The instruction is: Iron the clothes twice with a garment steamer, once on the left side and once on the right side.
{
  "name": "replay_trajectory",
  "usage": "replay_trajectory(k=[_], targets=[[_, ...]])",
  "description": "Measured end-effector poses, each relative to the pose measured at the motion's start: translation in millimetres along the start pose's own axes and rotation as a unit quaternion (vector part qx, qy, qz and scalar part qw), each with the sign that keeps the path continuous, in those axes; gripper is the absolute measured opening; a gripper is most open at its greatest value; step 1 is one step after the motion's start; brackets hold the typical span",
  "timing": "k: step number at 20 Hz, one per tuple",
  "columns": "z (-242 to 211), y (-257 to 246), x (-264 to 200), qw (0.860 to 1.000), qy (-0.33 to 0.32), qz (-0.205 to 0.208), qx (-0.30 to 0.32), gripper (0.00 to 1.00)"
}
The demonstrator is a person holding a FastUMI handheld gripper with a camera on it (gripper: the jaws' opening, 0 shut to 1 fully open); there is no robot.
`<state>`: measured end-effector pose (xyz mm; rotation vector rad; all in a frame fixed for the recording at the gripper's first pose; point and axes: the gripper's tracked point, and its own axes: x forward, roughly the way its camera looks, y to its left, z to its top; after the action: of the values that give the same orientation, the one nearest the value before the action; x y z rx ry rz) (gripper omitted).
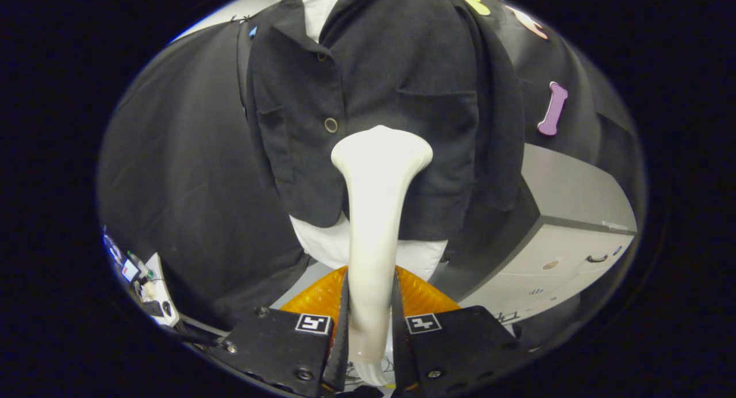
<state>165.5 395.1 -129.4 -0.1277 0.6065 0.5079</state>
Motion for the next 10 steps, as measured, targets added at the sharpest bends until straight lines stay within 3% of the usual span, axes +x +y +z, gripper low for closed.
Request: replay_trajectory(k=[5,10], targets=[[-12.3,-6.7,3.1,1.000,0.016,-0.003,0.006,0.34],[12.3,-4.5,-19.7,1.000,-0.011,-0.002,0.012,0.34]])
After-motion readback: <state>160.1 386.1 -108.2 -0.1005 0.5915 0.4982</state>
